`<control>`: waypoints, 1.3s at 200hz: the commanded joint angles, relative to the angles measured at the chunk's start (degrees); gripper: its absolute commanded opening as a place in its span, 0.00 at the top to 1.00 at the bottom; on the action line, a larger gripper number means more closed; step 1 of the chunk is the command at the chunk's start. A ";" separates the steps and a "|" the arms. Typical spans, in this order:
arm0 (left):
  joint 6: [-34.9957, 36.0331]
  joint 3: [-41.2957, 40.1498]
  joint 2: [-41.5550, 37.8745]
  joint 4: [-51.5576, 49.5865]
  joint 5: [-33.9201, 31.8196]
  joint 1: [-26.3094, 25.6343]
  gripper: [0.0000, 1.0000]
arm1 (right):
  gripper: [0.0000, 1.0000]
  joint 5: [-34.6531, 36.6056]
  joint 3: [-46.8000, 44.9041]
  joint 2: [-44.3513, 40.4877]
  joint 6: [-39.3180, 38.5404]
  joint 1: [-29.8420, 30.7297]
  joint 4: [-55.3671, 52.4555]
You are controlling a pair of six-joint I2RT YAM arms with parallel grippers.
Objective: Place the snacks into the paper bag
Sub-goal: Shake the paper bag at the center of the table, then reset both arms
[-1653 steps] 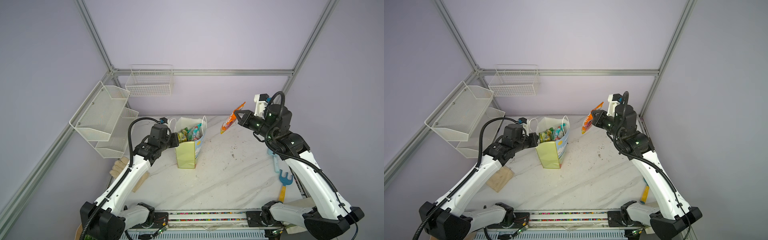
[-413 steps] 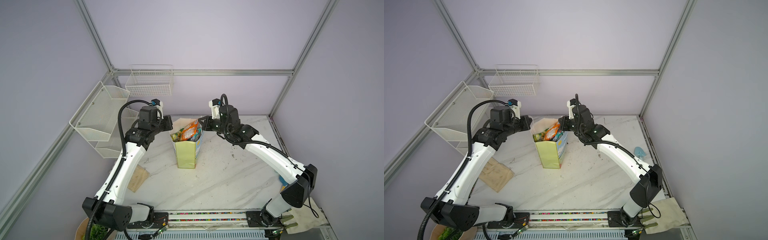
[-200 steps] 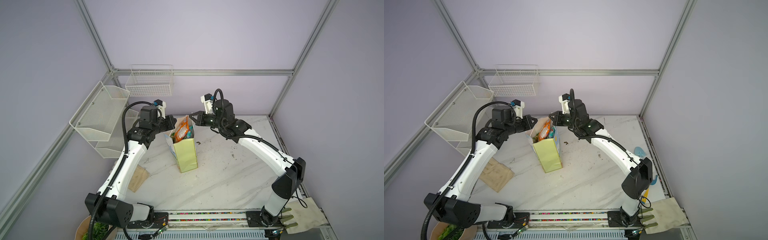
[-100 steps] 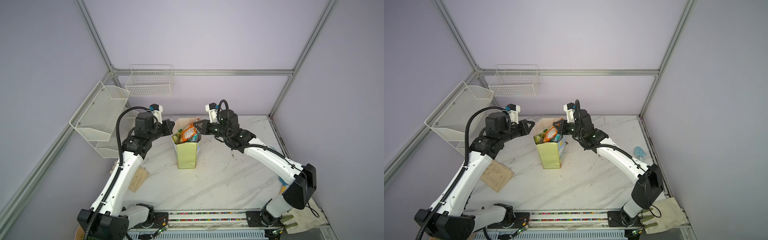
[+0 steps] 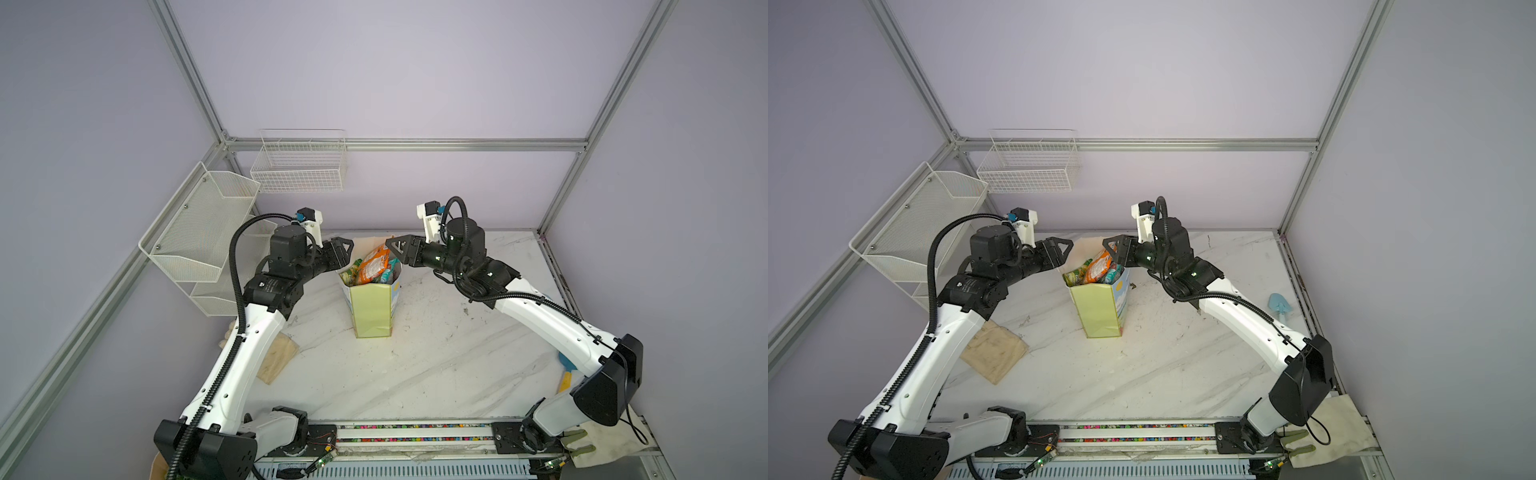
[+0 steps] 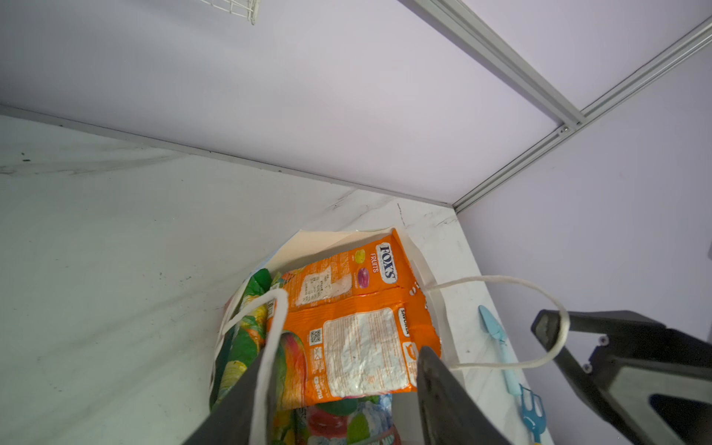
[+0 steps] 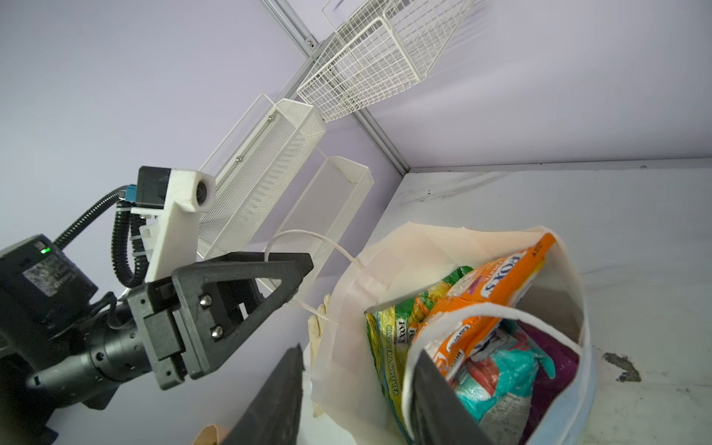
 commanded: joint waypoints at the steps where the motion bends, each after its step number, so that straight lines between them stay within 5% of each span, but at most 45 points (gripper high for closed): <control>1: 1.91 1.78 -2.03 0.21 -1.66 0.03 0.31 | 0.42 1.90 1.97 -2.09 -1.90 0.30 -0.87; 40: 3.16 2.10 -3.11 -0.97 -3.60 0.10 0.19 | 0.21 4.69 2.41 -3.21 -3.56 0.30 -3.72; 99: 5.17 1.65 -6.61 -3.65 -9.06 0.10 0.00 | 0.03 10.02 1.29 -6.49 -5.82 0.29 -7.26; 168: 6.19 -0.82 -9.92 -4.41 -12.02 0.10 0.00 | 0.03 15.53 -0.28 -8.62 -8.39 0.20 -9.82; 260: 8.60 -9.34 -17.41 -2.19 -21.28 0.10 0.00 | 0.03 31.85 -13.46 -23.02 -15.47 0.21 -4.41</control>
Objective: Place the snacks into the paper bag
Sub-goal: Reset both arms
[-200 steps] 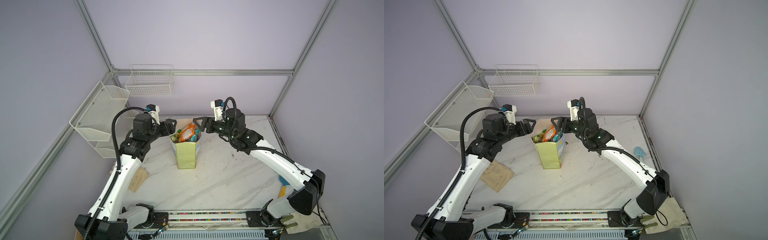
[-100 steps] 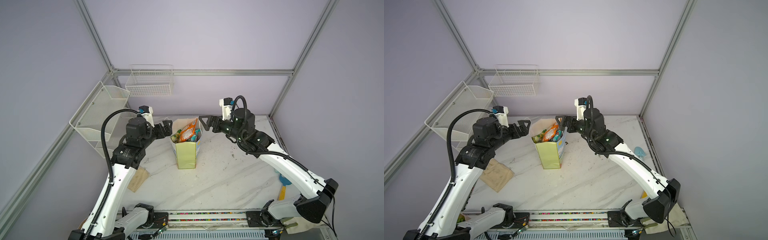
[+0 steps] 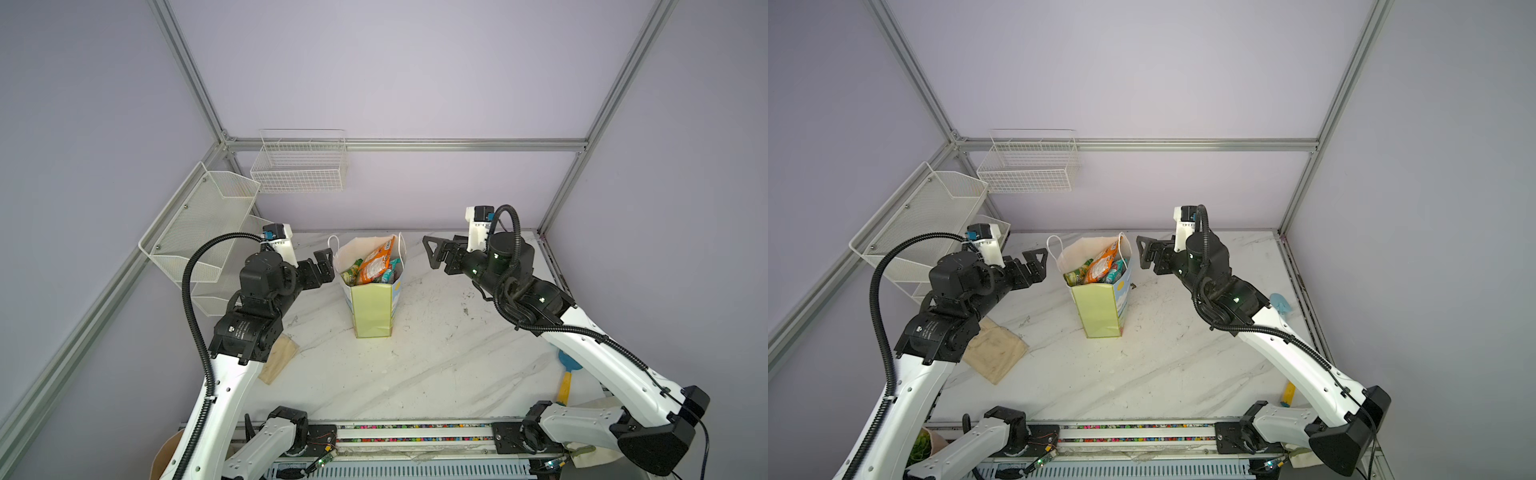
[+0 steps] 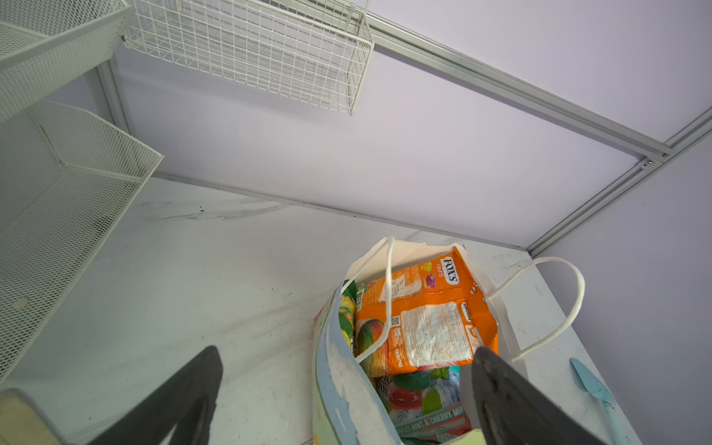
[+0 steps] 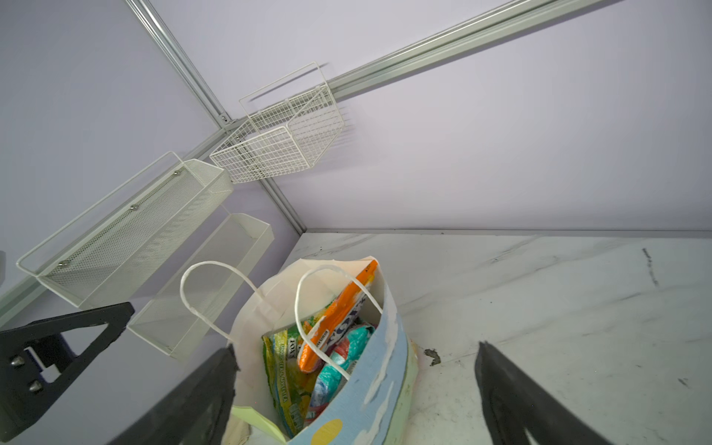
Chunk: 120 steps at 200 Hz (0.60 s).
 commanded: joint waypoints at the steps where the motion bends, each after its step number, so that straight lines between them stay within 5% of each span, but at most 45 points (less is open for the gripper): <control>1: 2.10 -3.35 -1.46 2.41 -4.23 0.10 0.00 | 0.03 6.11 -3.77 -3.88 -3.33 0.21 3.89; 120: 4.44 -15.65 -7.22 7.46 -10.76 0.06 0.00 | 0.03 17.14 -19.58 -16.06 -8.26 0.21 10.17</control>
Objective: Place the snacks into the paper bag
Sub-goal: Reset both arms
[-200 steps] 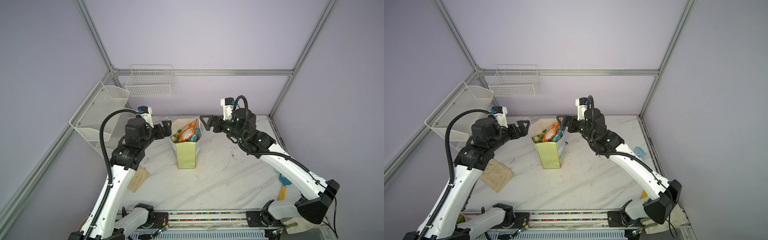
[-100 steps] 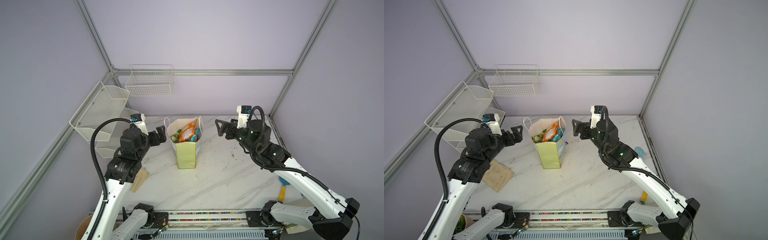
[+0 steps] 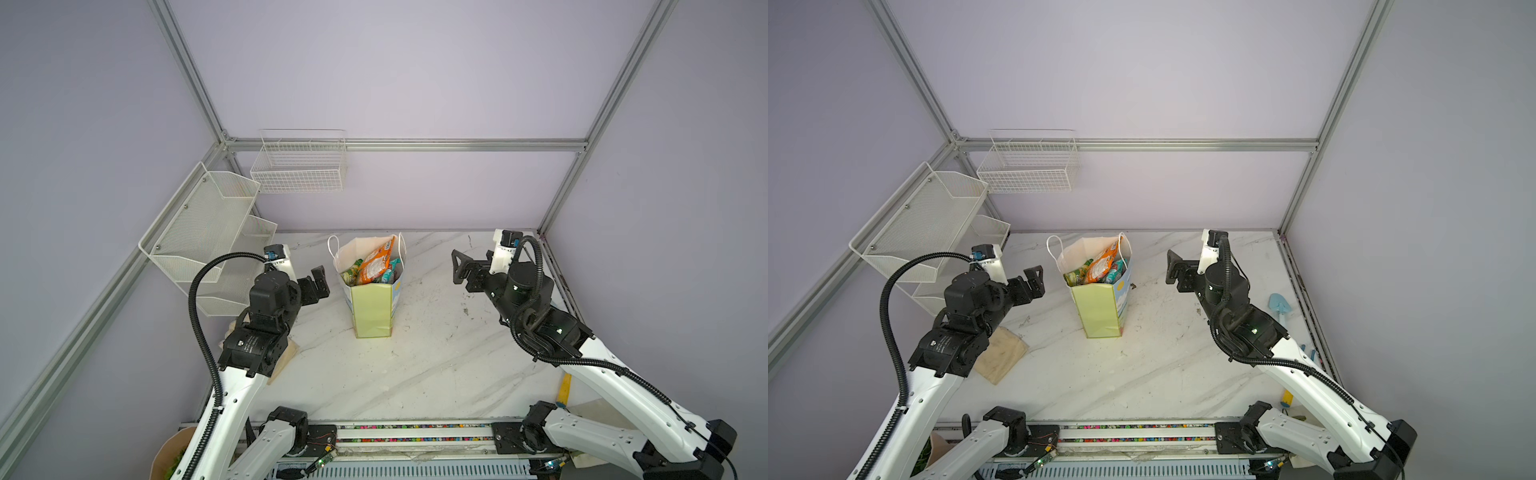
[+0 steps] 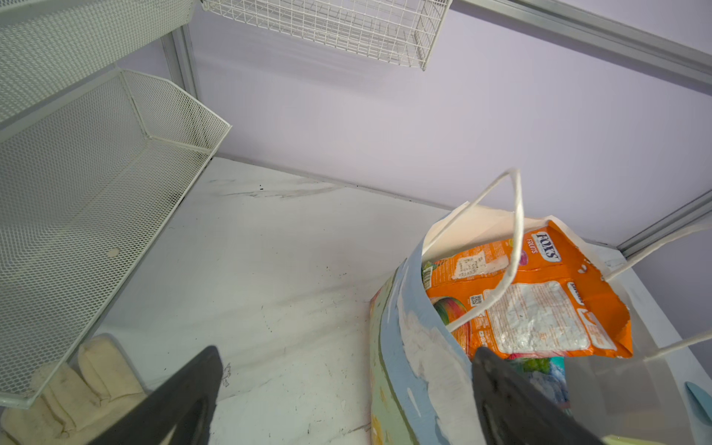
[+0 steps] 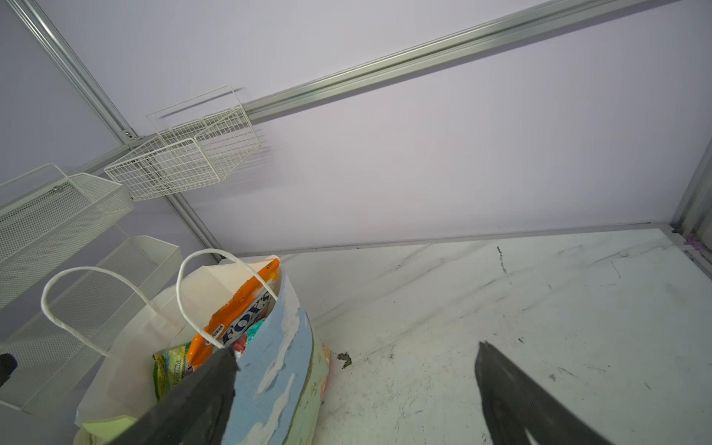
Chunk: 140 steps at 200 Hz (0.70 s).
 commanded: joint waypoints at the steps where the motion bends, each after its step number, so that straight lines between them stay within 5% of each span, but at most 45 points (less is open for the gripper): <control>1: 1.73 -3.71 -1.92 4.05 -2.73 0.04 0.00 | 0.03 3.05 -4.35 -4.28 -3.25 0.23 5.92; 140: 3.94 -19.81 -8.78 13.77 -8.80 -0.07 0.03 | 0.03 10.03 -26.74 -23.51 -10.60 0.23 15.73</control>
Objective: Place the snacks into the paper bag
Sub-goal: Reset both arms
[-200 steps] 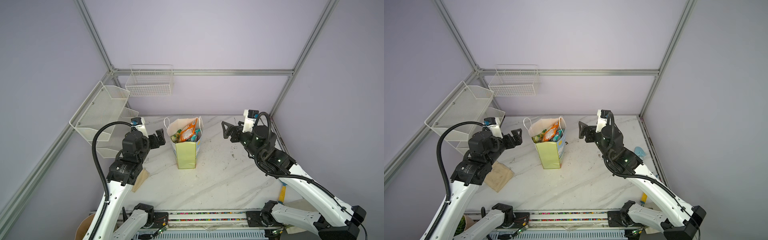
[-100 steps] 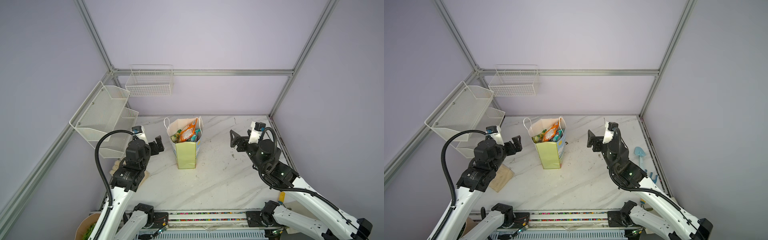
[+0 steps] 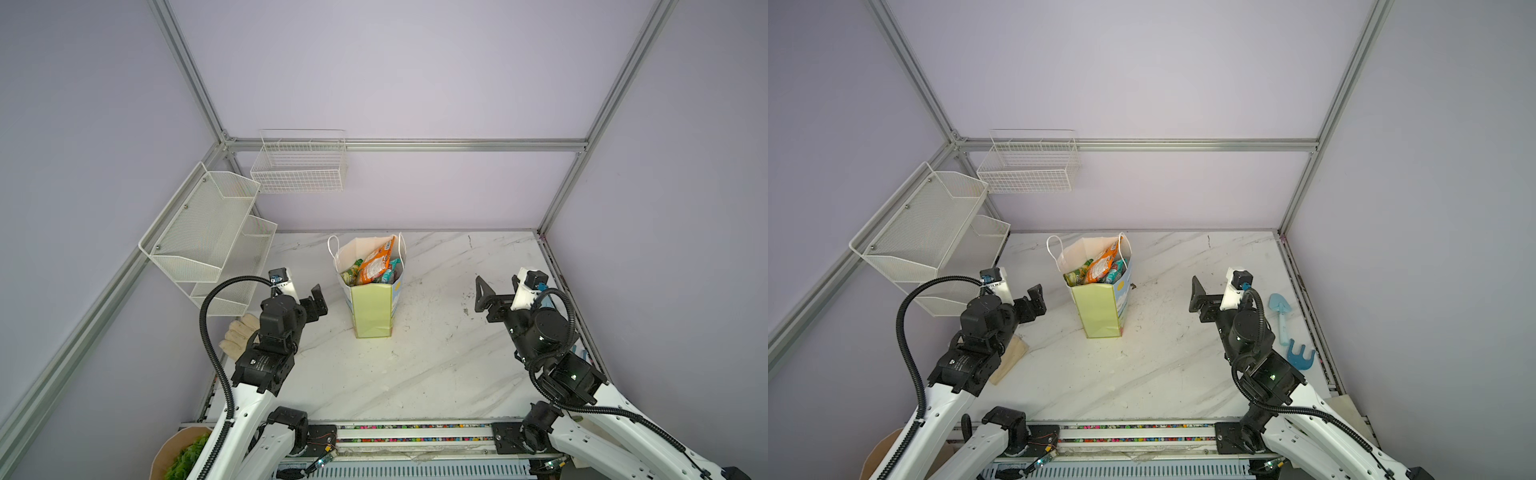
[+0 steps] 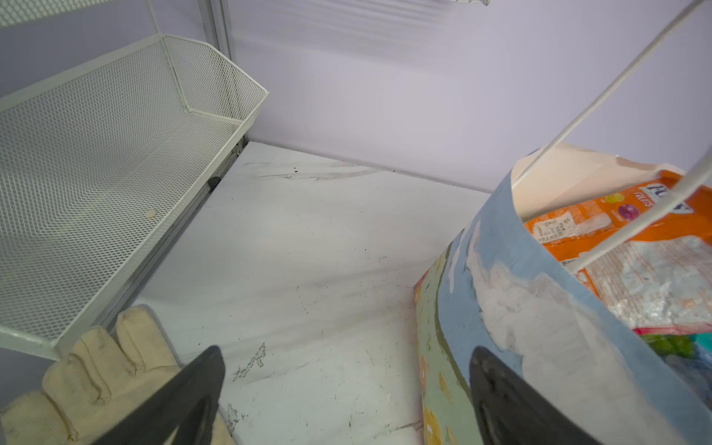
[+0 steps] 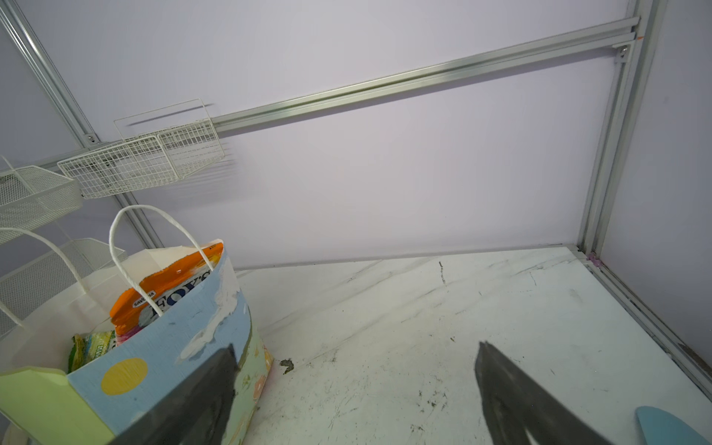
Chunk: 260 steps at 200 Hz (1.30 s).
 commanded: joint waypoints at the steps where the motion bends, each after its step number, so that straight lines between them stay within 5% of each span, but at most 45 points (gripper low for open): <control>1: 1.10 -3.17 -1.40 4.71 -3.09 -0.07 0.03 | 0.03 3.67 -2.90 -3.02 -2.15 0.21 3.97; 91: 1.11 -10.68 0.17 11.36 -13.27 -5.63 0.00 | 0.04 21.29 -10.45 -2.51 10.31 0.19 0.38; 193: 2.51 -17.15 6.53 17.71 -26.63 -10.96 0.00 | 0.05 23.36 -20.04 -6.00 0.43 0.16 8.08; 260: 3.84 -18.06 7.27 18.70 -32.33 -12.06 0.00 | 0.03 26.97 -25.21 0.72 -0.58 0.21 18.27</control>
